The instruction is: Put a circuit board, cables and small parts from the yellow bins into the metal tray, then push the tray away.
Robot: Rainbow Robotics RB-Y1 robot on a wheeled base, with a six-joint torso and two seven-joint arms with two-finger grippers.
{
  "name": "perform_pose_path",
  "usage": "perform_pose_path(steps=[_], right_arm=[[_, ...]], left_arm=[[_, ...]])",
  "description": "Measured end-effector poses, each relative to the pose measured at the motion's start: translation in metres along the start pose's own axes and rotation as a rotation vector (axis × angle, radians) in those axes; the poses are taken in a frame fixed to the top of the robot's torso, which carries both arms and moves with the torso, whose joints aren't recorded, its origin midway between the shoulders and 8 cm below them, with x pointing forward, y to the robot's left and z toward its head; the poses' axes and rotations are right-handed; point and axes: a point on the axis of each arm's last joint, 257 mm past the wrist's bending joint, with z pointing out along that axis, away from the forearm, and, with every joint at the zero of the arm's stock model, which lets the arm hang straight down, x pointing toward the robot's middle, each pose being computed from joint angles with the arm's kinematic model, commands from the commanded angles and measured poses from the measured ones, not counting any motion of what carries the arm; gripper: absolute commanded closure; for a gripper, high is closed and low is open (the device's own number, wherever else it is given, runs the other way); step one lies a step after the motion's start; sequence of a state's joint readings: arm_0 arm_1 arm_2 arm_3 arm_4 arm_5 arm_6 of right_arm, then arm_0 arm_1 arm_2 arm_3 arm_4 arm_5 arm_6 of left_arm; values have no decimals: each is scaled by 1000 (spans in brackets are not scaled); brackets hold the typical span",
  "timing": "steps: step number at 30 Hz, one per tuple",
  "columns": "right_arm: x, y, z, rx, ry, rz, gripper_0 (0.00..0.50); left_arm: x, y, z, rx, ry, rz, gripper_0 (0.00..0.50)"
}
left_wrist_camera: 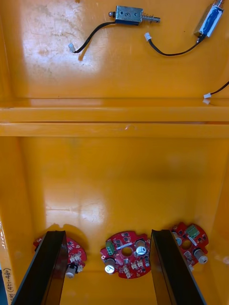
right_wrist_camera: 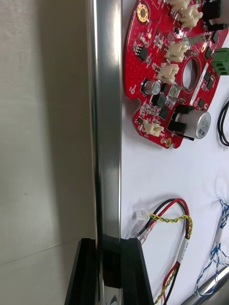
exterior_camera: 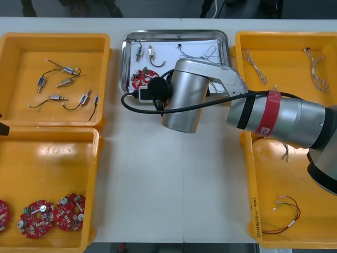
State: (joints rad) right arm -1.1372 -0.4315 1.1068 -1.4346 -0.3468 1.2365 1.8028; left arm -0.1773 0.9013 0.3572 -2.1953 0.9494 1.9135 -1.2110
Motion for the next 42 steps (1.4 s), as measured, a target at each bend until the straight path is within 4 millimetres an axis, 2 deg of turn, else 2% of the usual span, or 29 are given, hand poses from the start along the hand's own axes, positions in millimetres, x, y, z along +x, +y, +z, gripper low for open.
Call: perform_pose_path(steps=[6,37,38,40,42], right_arm=[[-2,-5,0,10,-7,1,500],[-6,-6,8,44,-16,-35,499],[-6,-6,8,44,-15,-35,460],[-5,-6,8,44,-15,-35,264],[-6,-6,8,44,-15,-35,208]], left_arm=[[0,0,0,0,0,0,0],[0,0,0,0,0,0,0],[0,0,0,0,0,0,0],[0,0,0,0,0,0,0],[0,0,0,0,0,0,0]])
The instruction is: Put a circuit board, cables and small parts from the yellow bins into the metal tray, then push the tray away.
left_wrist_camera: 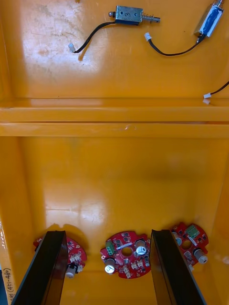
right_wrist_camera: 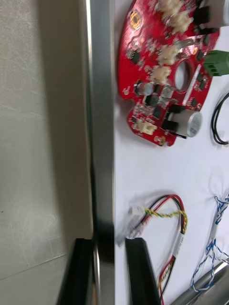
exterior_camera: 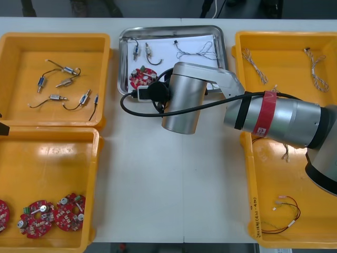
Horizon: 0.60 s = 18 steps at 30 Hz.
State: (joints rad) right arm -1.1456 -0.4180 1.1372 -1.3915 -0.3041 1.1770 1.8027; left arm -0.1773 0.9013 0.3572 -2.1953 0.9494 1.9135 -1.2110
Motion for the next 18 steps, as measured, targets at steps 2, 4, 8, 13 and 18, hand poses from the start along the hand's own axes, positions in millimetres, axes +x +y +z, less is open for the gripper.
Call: perform_pose_path(steps=[2,4,8,13,18], right_arm=[[-1,0,0,0,-1,0,70],[-1,0,0,0,-1,0,0],[-1,1,0,-1,-2,0,0],[4,4,-2,-12,27,8,0],[12,12,-17,-32,90,-8,0]], left_arm=[[0,0,0,0,0,0,0],[0,0,0,0,0,0,0],[0,0,0,0,0,0,0],[0,0,0,0,0,0,0],[0,0,0,0,0,0,0]])
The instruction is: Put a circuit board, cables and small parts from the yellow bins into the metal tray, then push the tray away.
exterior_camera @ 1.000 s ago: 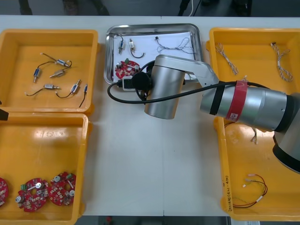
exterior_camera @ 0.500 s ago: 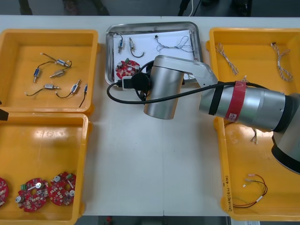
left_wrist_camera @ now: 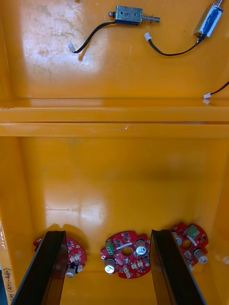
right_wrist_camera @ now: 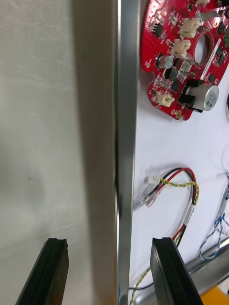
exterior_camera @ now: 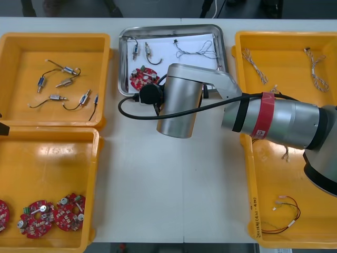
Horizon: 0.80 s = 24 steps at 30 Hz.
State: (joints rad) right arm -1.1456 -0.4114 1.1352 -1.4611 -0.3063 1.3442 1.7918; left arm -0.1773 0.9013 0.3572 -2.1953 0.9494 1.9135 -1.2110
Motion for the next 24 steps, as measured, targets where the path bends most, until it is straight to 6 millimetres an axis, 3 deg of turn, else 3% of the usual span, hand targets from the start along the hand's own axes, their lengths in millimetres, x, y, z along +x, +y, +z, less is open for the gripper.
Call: perform_pose_path(steps=[9,20,24], right_arm=[[-10,15,-49,-62,7,1,0],[11,22,-112,-198,41,158,0],[14,14,-131,-240,-4,271,0]], left_arm=[[0,0,0,0,0,0,0],[0,0,0,0,0,0,0],[0,0,0,0,0,0,0]])
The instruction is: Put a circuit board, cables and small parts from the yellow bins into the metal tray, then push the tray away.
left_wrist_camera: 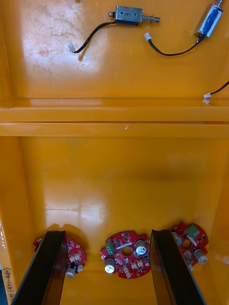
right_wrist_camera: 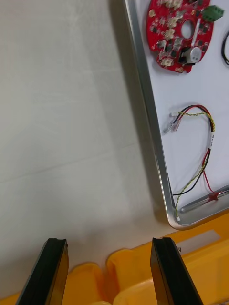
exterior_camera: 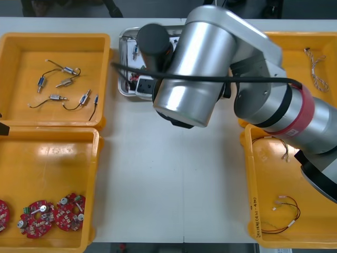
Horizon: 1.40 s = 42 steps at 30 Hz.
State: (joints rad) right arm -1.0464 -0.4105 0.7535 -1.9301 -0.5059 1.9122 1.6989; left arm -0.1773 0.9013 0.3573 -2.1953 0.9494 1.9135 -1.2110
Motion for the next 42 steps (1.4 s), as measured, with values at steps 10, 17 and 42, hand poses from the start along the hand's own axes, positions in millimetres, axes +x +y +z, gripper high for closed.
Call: perform_pose_path(steps=[10,17,42], right_arm=[[9,-23,-41,-93,-175,362,0],[72,-56,-50,-93,-181,594,0],[304,-111,-36,-32,-5,1263,0]], left_arm=[[0,0,0,0,0,0,0],[0,0,0,0,0,0,0],[1,0,1,0,3,0,0]])
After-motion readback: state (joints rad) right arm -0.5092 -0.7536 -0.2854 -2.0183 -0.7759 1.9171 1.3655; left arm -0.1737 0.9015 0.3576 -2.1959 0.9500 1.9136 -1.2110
